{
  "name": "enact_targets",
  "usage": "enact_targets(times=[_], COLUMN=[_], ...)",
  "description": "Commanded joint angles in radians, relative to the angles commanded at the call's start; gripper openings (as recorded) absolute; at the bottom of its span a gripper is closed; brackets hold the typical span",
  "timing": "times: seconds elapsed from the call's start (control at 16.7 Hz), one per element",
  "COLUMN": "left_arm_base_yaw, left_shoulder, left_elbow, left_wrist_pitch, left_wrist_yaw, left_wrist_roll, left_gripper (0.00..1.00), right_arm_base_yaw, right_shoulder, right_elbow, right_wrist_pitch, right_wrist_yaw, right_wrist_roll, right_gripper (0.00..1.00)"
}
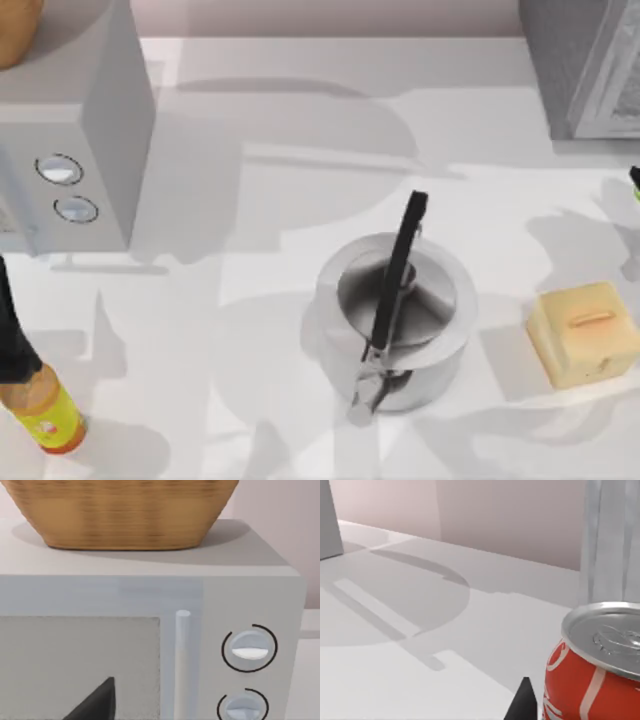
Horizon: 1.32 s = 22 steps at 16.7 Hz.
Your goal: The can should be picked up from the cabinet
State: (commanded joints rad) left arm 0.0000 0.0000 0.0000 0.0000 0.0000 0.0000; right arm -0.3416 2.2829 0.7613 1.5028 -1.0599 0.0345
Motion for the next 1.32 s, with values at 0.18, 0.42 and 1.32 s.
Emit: enact_targets(times=[0.18,0.42,1.32], left_arm_base_yaw=[0.000,0.000,0.000], left_shoulder=[0.000,0.000,0.000], left_elbow=[0.000,0.000,0.000], left_wrist_pitch=[0.000,0.000,0.000], left_wrist_yaw=[0.000,0.000,0.000], left_wrist_roll=[0.000,0.000,0.000], left_gripper=[1.00,1.00,1.00], right_arm_base_yaw=[-0.025,-0.025,0.040], right_shoulder=[0.045,0.045,0.080], right_elbow=[0.037,0.037,0.091], right_wrist_pitch=[0.050,0.050,0.032], right_wrist_yaw=[-0.047,-0.047,0.015], right_wrist_roll=[-0.009,-0.009,-0.009], right_gripper=[0.00,0.00,0.00])
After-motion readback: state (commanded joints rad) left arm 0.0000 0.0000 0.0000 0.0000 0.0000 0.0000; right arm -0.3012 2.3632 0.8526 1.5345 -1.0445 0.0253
